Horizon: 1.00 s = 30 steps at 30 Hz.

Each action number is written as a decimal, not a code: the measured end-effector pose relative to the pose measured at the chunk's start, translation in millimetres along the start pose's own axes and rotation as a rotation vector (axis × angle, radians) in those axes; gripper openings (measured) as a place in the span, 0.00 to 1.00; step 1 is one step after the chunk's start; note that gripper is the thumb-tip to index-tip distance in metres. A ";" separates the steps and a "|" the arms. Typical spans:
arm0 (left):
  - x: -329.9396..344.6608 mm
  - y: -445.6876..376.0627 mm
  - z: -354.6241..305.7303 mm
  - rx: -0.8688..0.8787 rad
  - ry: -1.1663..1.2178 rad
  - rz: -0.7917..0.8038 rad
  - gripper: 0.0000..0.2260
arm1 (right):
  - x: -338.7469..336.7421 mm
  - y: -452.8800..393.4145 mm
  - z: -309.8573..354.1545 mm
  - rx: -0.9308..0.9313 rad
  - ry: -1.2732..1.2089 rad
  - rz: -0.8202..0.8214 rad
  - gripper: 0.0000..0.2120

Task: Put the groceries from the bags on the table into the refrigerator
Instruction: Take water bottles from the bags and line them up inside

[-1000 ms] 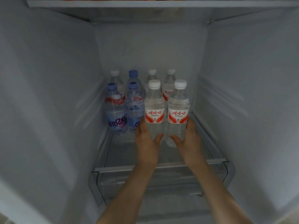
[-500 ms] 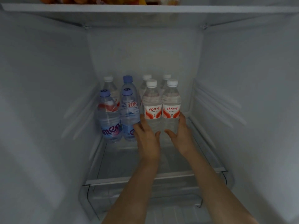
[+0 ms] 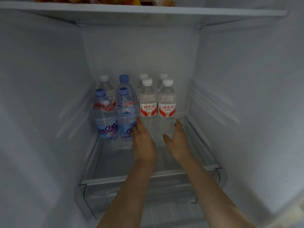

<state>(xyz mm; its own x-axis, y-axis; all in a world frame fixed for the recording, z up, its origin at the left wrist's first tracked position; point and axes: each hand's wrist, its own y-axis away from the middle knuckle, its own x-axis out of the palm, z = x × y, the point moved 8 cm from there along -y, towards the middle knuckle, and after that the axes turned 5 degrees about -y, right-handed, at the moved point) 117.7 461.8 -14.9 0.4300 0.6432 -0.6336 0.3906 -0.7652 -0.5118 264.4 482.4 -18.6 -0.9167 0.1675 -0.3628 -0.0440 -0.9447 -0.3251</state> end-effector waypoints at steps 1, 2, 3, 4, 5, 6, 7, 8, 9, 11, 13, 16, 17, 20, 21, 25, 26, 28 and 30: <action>1.0 3.1 -2.8 0.014 0.011 0.042 0.35 | -2.0 6.2 -0.8 0.040 -0.005 0.008 0.35; 0.6 7.8 -6.4 0.035 0.024 0.081 0.36 | -4.8 13.5 -0.2 0.066 -0.012 0.015 0.36; -2.1 13.5 -9.8 0.058 0.040 0.108 0.36 | -9.2 22.1 2.1 0.070 -0.010 0.012 0.37; -7.5 19.8 -12.6 0.076 0.058 0.123 0.35 | -15.0 31.0 5.7 0.056 0.004 -0.004 0.36; -14.3 26.3 -14.6 0.096 0.077 0.133 0.32 | -22.0 41.0 10.2 0.037 0.020 -0.029 0.35; -22.4 33.5 -17.2 0.123 0.099 0.145 0.29 | -29.2 51.6 15.0 0.019 0.033 -0.057 0.33; -31.5 41.4 -20.2 0.163 0.129 0.152 0.25 | -36.0 63.2 19.5 0.006 0.040 -0.082 0.31; -41.5 50.3 -23.1 0.211 0.166 0.151 0.22 | -41.8 75.6 22.6 0.004 0.042 -0.102 0.29; -52.2 59.6 -25.9 0.259 0.204 0.144 0.19 | -47.0 88.7 24.9 0.009 0.042 -0.120 0.27; -71.0 80.7 -26.7 0.319 0.277 0.121 0.15 | -56.2 118.2 26.8 0.018 0.051 -0.160 0.24; -85.4 104.7 -24.0 0.350 0.346 0.122 0.12 | -64.1 150.9 28.5 0.008 0.070 -0.206 0.21; -96.7 145.9 -16.7 0.416 0.424 0.211 0.11 | -74.3 203.5 32.0 -0.038 0.122 -0.285 0.18; -98.5 160.2 -12.8 0.432 0.442 0.255 0.11 | -77.1 221.1 31.4 -0.025 0.130 -0.307 0.17; -102.7 203.5 -1.3 0.470 0.473 0.391 0.11 | -83.5 275.3 26.5 0.046 0.151 -0.353 0.16; -102.9 218.6 1.6 0.488 0.479 0.442 0.11 | -84.9 293.6 24.3 0.071 0.160 -0.357 0.16; -99.2 280.9 11.4 0.544 0.491 0.663 0.12 | -88.5 369.5 6.6 0.218 0.174 -0.352 0.17; -98.5 296.5 12.9 0.566 0.481 0.716 0.12 | -89.6 388.0 1.1 0.260 0.180 -0.346 0.17; -98.2 325.0 14.6 0.623 0.451 0.799 0.13 | -92.0 423.7 -8.7 0.341 0.194 -0.333 0.17; -98.9 349.9 14.0 0.682 0.418 0.862 0.13 | -96.4 457.1 -16.2 0.425 0.191 -0.342 0.16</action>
<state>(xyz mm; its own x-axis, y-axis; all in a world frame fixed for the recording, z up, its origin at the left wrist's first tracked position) 200.4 130.1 -139.4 0.6224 -0.2324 -0.7474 -0.6220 -0.7266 -0.2920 339.1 39.1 -146.3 -0.7361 0.4937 -0.4630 -0.5167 -0.8518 -0.0868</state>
